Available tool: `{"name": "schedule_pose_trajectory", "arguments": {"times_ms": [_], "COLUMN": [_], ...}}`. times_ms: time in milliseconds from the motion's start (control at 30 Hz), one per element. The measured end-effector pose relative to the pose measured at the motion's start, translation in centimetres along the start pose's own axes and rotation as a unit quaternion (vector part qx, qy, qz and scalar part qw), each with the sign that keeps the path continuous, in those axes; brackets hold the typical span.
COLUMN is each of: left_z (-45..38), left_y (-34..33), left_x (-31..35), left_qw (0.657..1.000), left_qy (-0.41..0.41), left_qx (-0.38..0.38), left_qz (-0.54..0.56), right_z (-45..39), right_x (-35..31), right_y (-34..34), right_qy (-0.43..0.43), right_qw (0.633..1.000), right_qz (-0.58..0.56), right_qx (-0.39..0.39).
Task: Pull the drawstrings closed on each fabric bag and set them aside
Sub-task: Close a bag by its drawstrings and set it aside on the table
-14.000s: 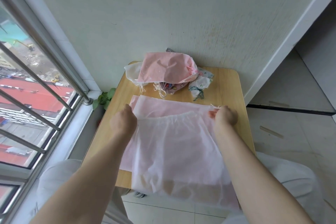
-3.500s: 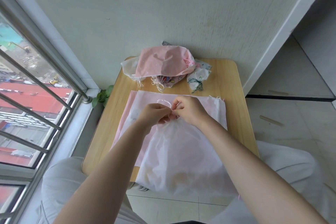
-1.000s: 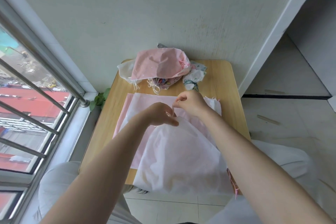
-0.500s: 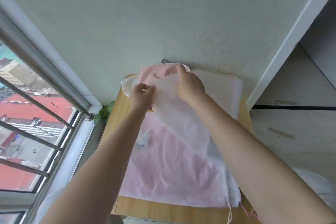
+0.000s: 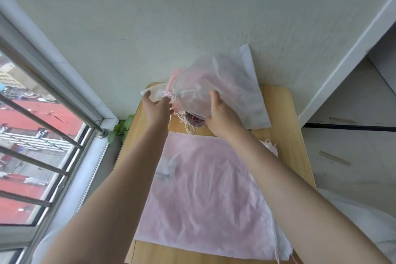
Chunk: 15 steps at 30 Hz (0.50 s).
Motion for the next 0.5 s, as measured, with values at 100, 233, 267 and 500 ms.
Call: {"name": "schedule_pose_trajectory", "arguments": {"times_ms": [100, 233, 267, 500], "left_z": [1.1, 4.2, 5.4, 8.4], "left_y": [2.3, 0.7, 0.0, 0.1], "left_x": [-0.3, -4.6, -6.6, -11.7], "left_qw": [0.979, 0.877, 0.824, 0.683], "left_qy": [-0.089, -0.187, -0.205, -0.289], "left_qx": [0.056, -0.108, -0.179, -0.245], "left_qz": [-0.176, -0.429, -0.497, -0.624], "right_z": [1.1, 4.5, 5.6, 9.6], "right_x": [-0.3, 1.2, 1.7, 7.0], "right_y": [2.1, 0.2, -0.9, -2.2], "right_qy": [0.0, -0.036, -0.04, -0.161], "right_qw": [0.995, 0.997, 0.99, 0.957], "right_qz": [-0.019, 0.063, 0.107, 0.2], "right_qx": [0.098, -0.034, -0.087, -0.135]}}
Point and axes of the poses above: each hand's wrist, its own z-axis away from the middle knuckle, its own y-axis out of the back of the hand, x = y × z, the point moved 9 cm from there along -z, towards the middle knuckle, and after that the axes turned 11 degrees about x, right-handed, at the moved point
